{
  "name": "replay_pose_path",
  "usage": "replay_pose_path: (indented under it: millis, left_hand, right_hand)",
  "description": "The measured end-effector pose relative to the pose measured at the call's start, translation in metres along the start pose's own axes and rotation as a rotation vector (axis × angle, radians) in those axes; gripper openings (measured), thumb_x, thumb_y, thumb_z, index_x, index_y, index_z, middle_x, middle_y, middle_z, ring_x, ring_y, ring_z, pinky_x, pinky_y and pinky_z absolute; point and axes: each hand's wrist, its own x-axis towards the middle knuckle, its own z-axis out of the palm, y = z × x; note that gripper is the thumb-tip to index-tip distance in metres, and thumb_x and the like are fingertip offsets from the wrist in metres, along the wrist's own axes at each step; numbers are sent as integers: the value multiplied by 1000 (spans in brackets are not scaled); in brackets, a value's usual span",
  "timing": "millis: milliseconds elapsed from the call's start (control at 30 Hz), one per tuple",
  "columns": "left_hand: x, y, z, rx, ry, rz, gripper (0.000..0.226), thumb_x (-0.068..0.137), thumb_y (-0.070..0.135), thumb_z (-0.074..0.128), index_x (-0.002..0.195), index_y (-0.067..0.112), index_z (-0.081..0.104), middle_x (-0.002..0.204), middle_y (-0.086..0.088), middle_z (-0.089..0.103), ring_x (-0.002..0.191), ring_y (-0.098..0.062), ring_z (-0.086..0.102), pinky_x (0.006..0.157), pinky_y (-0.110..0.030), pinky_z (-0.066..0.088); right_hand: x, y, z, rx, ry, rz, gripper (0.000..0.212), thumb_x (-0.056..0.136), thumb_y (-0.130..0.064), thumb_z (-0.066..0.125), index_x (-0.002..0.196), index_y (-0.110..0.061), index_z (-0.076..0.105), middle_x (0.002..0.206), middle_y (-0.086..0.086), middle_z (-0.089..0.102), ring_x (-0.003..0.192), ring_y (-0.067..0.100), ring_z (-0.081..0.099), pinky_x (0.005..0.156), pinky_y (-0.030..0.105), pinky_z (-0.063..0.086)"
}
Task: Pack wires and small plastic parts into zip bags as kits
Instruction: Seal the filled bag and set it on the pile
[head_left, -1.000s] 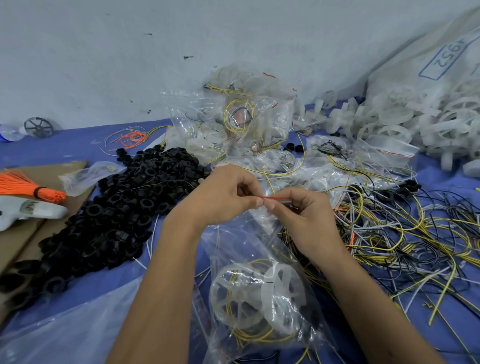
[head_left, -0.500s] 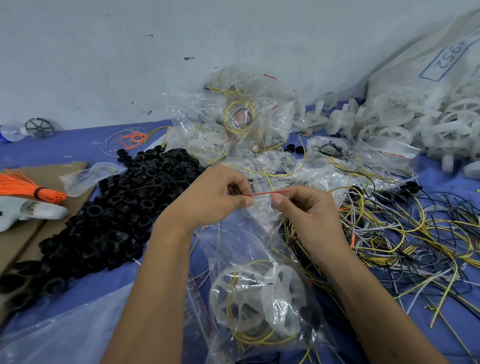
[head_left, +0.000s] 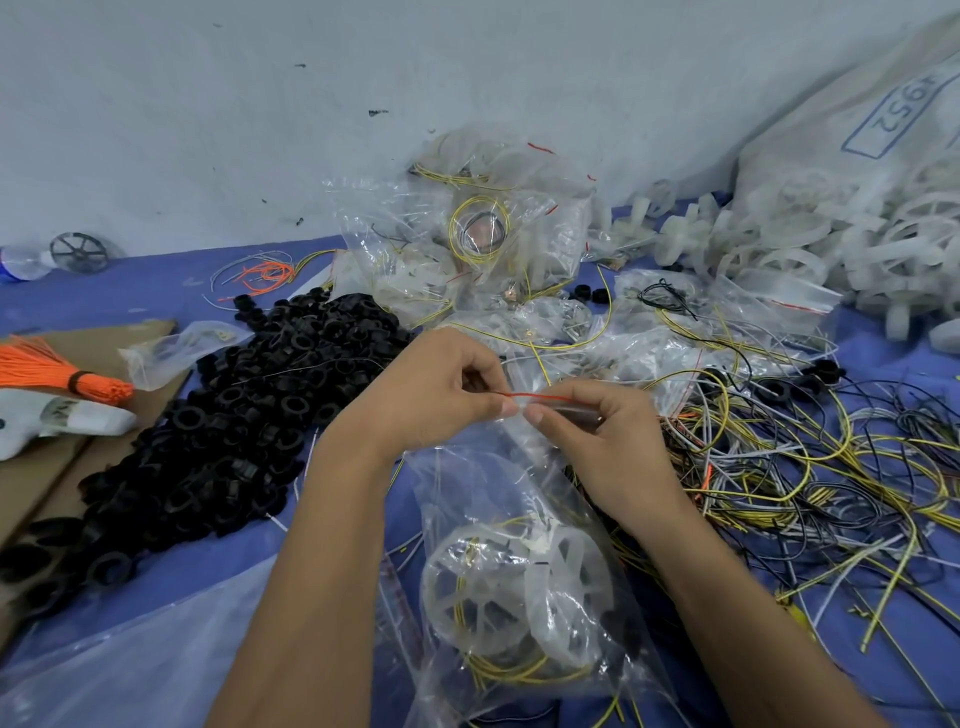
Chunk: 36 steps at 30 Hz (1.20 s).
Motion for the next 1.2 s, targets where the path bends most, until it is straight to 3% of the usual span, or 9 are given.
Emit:
replay_pose_path:
  millis: [133, 233, 333, 433, 600, 733, 867, 1033, 1200]
  left_hand:
    - [1, 1, -1, -5, 18, 10, 12, 83, 10, 84, 74, 15, 77, 64, 7, 68, 57, 0, 56, 58, -12, 43]
    - [-1, -7, -5, -7, 35, -17, 13, 83, 10, 84, 74, 16, 77, 66, 3, 70, 61, -6, 59, 58, -19, 46]
    - [-1, -10, -3, 44, 20, -56, 11, 84, 12, 84, 75, 14, 77, 72, -5, 71, 63, -10, 59, 62, -31, 50]
    - [2, -6, 2, 73, -3, -54, 10, 84, 14, 84, 76, 14, 78, 70, -2, 71, 59, -4, 57, 61, -24, 49]
    - [4, -1, 4, 70, -26, -17, 6, 83, 11, 83, 80, 13, 79, 73, -1, 73, 65, -5, 61, 68, -26, 52]
    - [2, -2, 4, 55, -58, -9, 5, 82, 6, 83, 83, 9, 79, 77, -5, 75, 69, -7, 63, 69, -22, 52]
    - [4, -2, 8, 78, -39, -25, 5, 82, 6, 83, 82, 10, 79, 74, -1, 74, 67, -7, 64, 66, -21, 50]
    - [2, -11, 3, 41, -2, -73, 9, 80, 14, 87, 77, 16, 78, 75, -2, 75, 74, -18, 71, 76, -33, 57]
    - [-2, -15, -1, -6, 0, -114, 11, 81, 10, 86, 75, 14, 77, 76, -5, 75, 68, -8, 65, 77, -31, 57]
  right_hand:
    - [1, 0, -2, 64, 77, 45, 7, 86, -7, 79, 85, -14, 78, 76, 1, 76, 68, 15, 71, 62, 41, 60]
    - [2, 2, -3, 4, 88, 34, 7, 85, -7, 80, 82, -13, 77, 73, 1, 73, 67, 18, 70, 66, 45, 58]
    - [1, 4, -1, -307, 48, -114, 5, 83, -14, 81, 86, -17, 78, 78, -8, 71, 75, 15, 67, 73, 40, 56]
    - [0, 4, 0, -642, 48, -250, 17, 82, -26, 81, 99, -22, 79, 91, -7, 69, 90, 20, 58, 85, 40, 48]
    - [-1, 2, 3, -553, 70, -361, 4, 85, -22, 81, 88, -20, 80, 84, -6, 71, 81, 18, 56, 77, 42, 47]
    - [-1, 2, 3, -495, 39, -341, 3, 82, -17, 82, 82, -19, 80, 79, -7, 69, 80, 23, 56, 74, 44, 48]
    - [-2, 3, 5, -606, 44, -339, 2, 84, -20, 81, 85, -20, 79, 80, -8, 68, 81, 20, 52, 74, 40, 46]
    - [-2, 2, 6, -676, 78, -378, 7, 88, -27, 76, 90, -21, 80, 83, -8, 69, 83, 21, 51, 74, 40, 45]
    - [-2, 1, 7, -667, 88, -350, 3, 84, -22, 80, 82, -22, 79, 80, -11, 69, 83, 19, 50, 74, 46, 45]
